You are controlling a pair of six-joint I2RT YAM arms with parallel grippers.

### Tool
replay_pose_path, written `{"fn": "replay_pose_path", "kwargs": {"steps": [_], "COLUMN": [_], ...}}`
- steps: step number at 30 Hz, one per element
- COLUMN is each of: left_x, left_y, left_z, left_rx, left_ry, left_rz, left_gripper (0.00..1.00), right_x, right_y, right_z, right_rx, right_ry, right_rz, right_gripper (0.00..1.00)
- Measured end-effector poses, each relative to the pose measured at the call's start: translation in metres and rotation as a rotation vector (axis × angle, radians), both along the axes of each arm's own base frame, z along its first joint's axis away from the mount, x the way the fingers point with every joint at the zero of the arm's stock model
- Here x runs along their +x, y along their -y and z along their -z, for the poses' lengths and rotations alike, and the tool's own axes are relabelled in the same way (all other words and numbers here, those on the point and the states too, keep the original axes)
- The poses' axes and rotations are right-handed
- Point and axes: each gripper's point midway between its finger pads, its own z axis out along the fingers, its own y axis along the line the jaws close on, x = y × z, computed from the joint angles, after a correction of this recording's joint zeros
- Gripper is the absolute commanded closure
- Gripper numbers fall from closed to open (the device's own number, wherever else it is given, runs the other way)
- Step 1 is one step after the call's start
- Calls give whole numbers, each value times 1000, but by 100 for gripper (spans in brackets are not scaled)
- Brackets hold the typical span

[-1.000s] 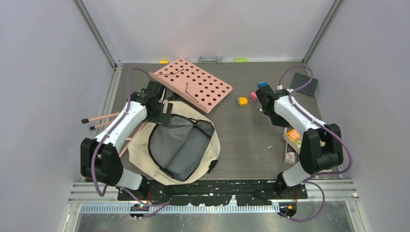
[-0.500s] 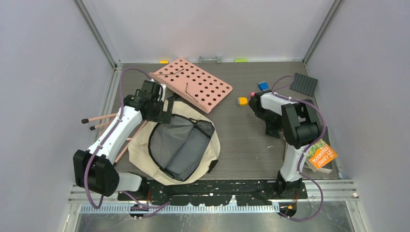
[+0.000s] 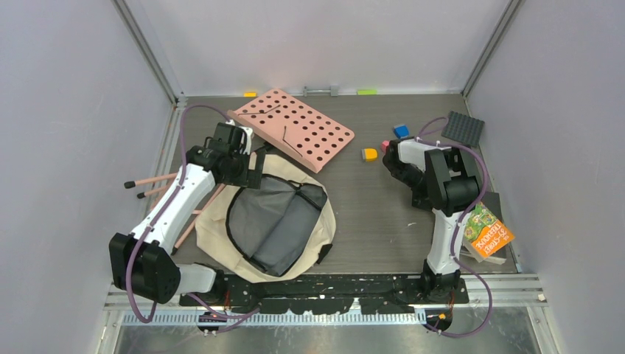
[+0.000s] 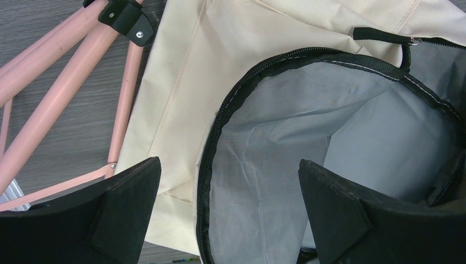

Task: Pack the student bag
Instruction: Pick up the book from the center of the board.

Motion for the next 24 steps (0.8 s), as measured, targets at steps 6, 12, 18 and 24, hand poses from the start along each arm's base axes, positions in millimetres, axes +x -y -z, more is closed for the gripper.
{"fn": "replay_pose_path", "kwargs": {"steps": [6,12,18,24], "left_x": [0,0,0,0], "left_y": [0,0,0,0], "left_z": [1,0,1,1], "left_rx": [0,0,0,0], "left_ry": [-2,-1,-1,-1], "left_rz": [-1,-1,-1,-1], "left_gripper": [0,0,0,0], "right_x": [-3,-4,-3,1], "right_y": [3,2,1,-8], "right_z": [7,6,-9,-23], "right_rx": [-3,-1,-3,-2], "right_ry": [-48,-65,-37,2], "right_rz": [4,-8,-28,-55], "right_gripper": [41,77,86,98]}}
